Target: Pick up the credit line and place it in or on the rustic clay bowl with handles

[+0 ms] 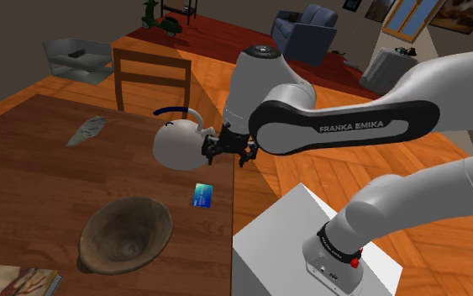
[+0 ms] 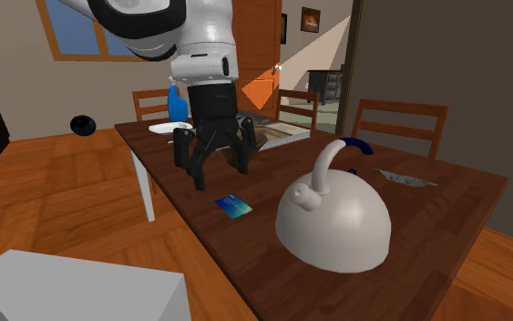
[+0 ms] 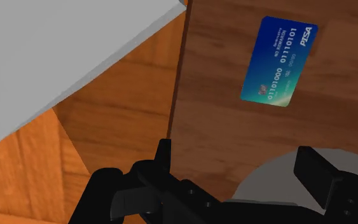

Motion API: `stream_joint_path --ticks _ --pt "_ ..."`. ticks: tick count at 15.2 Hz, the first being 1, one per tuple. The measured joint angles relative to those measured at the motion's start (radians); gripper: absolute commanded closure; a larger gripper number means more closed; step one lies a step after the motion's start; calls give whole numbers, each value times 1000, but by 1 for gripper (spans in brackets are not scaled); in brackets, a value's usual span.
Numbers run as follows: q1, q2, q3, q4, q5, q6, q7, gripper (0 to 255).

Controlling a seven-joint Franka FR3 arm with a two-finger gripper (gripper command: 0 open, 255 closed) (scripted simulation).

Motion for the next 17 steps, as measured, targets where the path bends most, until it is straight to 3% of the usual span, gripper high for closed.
stream_joint_path --ticks 6,13,17 --pt "-122 227 203 73 -153 110 315 0" --pt "-165 331 251 50 -256 201 408 0" --pt "-169 341 252 44 -268 214 414 0"
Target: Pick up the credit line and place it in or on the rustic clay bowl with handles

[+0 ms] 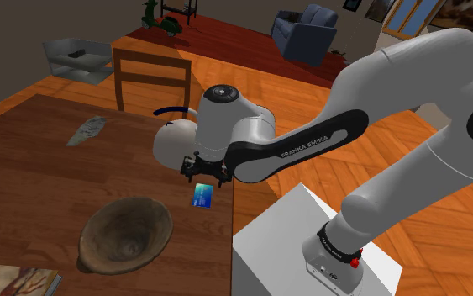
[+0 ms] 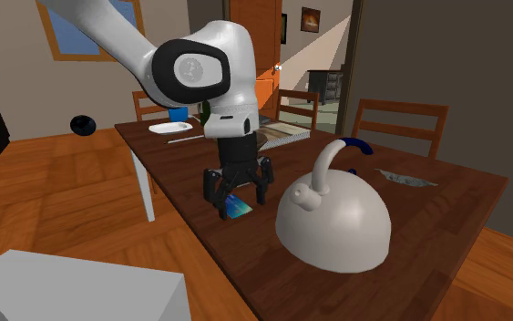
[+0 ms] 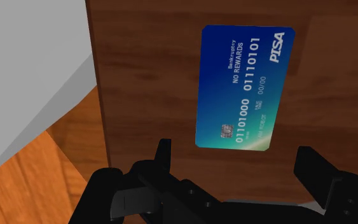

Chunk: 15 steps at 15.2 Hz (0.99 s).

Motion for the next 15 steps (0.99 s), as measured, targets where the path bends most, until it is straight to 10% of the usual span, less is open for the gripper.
stream_joint_path --ticks 2,3,15 --pt "0 1 0 0 -1 1 0 0" --pt "0 1 0 0 -1 1 0 255" --pt "6 -19 -6 5 21 -15 -17 255"
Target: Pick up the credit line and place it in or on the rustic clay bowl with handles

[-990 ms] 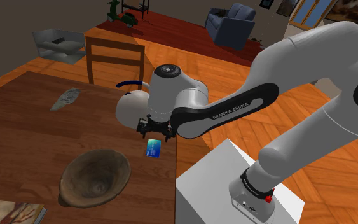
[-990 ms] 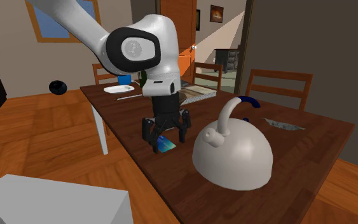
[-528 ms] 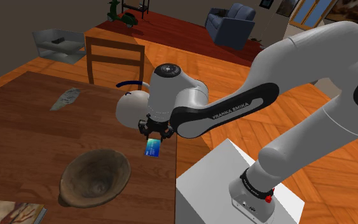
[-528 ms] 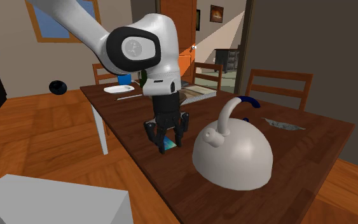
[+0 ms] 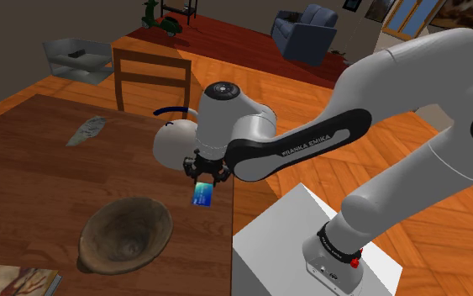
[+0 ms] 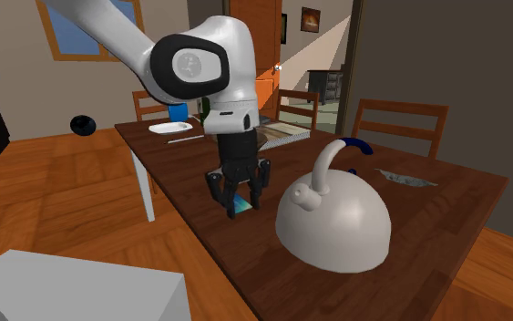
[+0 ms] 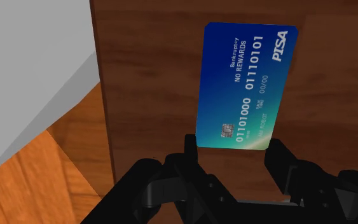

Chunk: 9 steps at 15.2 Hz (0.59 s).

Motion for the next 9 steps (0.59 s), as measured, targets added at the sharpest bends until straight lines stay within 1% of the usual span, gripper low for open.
stream_joint_path --ticks 5,9 --pt "21 -62 -28 23 63 -63 -55 255" --pt "34 -100 -48 54 96 -120 -86 255"
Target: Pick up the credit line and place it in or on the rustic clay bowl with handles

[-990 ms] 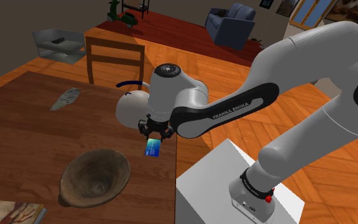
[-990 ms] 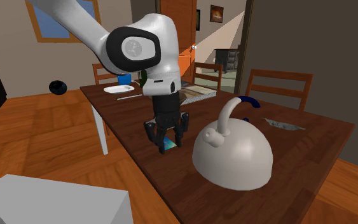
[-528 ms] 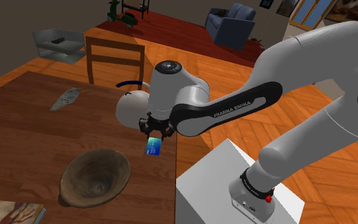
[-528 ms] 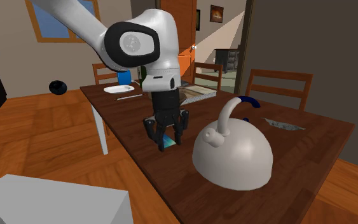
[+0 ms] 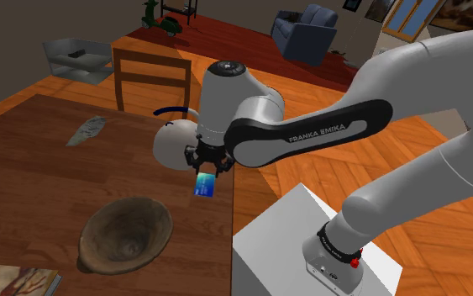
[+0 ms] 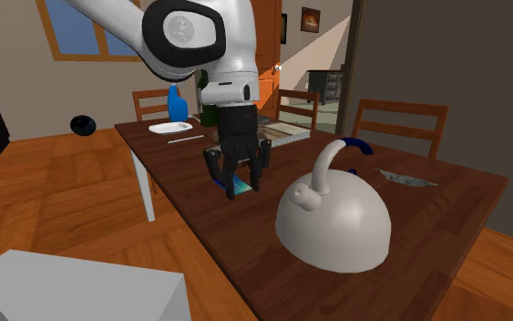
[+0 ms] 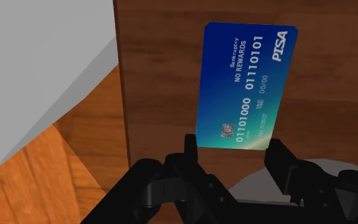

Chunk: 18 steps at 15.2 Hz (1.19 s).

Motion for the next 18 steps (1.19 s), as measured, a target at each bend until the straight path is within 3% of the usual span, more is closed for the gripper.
stream_joint_path --ticks 18 --pt "33 -115 -85 162 69 -252 -85 255"
